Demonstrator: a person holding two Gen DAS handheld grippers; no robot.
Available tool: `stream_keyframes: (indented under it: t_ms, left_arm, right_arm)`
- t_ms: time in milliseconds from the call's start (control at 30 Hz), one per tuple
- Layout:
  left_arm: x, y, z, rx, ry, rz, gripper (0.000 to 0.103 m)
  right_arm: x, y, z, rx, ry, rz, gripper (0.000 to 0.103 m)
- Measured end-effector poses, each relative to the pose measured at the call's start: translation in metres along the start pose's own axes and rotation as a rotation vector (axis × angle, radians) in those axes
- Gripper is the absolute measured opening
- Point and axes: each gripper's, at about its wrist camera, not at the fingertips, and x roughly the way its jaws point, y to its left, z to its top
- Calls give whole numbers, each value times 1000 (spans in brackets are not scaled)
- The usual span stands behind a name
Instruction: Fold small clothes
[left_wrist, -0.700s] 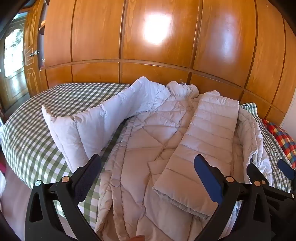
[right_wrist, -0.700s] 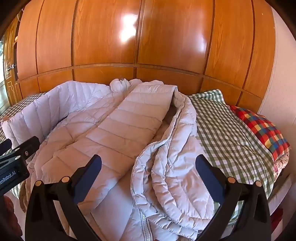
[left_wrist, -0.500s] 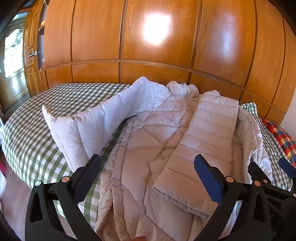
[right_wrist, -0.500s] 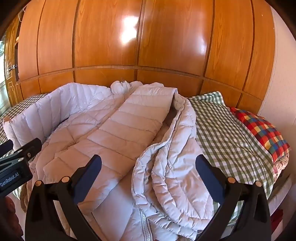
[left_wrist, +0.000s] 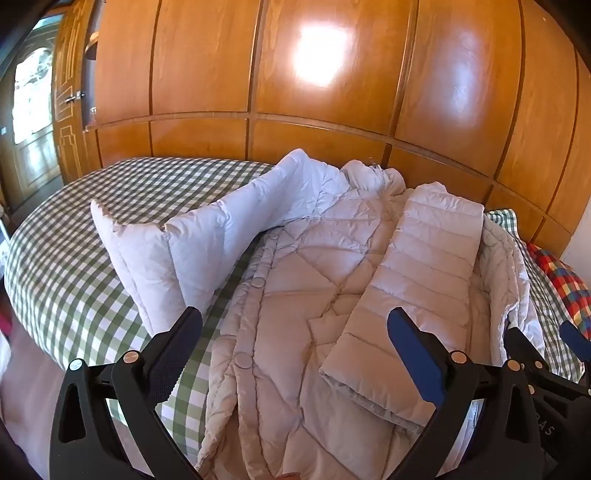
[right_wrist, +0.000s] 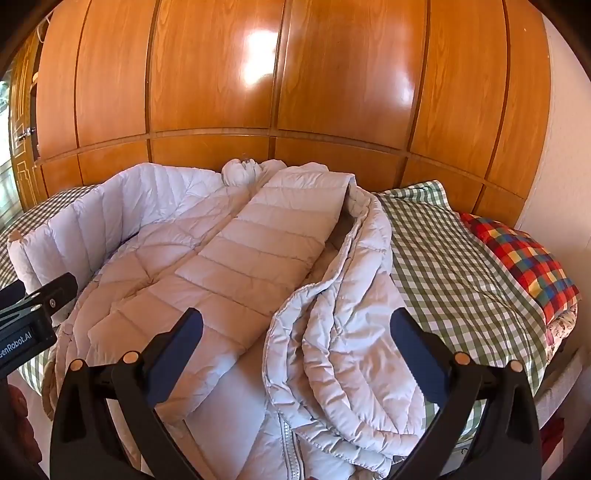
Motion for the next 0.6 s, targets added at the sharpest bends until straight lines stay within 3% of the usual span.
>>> stream_keyframes:
  t_ms: [600]
  left_arm:
    - [1, 2, -5, 1, 12, -11, 99]
  right_arm:
    - [-1, -2, 0, -2, -4, 1, 101]
